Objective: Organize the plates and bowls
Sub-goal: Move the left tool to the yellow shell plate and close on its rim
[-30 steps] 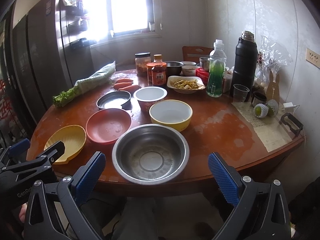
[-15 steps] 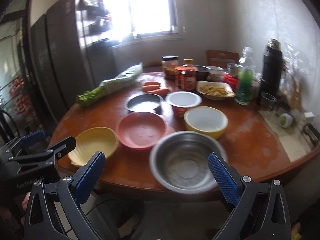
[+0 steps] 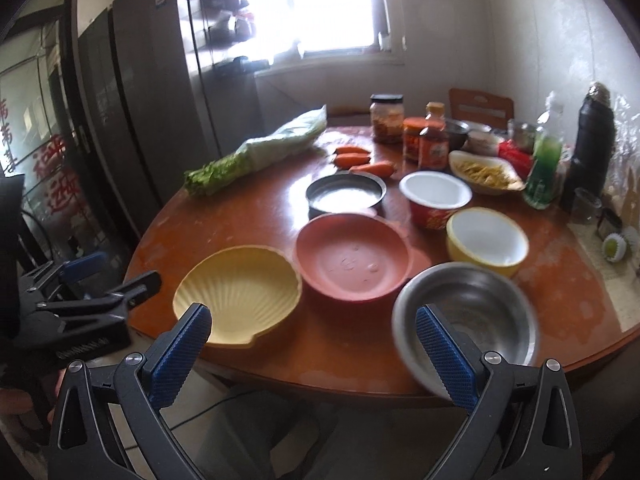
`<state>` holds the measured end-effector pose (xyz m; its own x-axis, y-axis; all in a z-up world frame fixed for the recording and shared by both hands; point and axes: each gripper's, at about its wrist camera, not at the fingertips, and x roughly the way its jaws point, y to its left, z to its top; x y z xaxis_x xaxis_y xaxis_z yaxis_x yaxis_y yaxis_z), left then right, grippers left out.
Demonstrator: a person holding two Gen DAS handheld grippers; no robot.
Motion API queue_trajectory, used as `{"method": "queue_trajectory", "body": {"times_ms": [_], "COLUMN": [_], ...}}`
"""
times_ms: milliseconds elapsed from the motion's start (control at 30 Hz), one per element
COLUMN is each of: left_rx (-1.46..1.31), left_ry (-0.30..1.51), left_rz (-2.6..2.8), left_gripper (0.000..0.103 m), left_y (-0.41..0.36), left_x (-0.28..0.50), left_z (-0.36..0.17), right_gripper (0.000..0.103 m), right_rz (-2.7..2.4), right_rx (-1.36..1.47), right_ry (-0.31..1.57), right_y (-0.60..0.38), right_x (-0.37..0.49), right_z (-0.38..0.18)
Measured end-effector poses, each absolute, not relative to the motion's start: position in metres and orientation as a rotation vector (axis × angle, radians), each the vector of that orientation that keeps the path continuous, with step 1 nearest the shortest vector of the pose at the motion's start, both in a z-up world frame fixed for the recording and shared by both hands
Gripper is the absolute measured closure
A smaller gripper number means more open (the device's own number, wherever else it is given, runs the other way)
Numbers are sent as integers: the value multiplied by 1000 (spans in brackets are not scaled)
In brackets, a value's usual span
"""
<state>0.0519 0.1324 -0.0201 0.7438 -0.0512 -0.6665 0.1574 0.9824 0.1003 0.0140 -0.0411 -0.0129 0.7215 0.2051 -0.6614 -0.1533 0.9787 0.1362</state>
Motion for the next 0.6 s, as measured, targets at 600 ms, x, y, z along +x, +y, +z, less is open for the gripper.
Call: {"method": "queue_trajectory", "body": {"times_ms": [600], "left_rx": [69], "left_ry": [778], "left_rz": [-302], "left_gripper": [20], "left_y": [167], "left_x": [93], "left_z": [-51], "right_gripper": [19], "right_rz": [284], "right_rx": [239], "right_ry": [910], "right_y": [-13], "right_x": [56], "right_z": [-53]}}
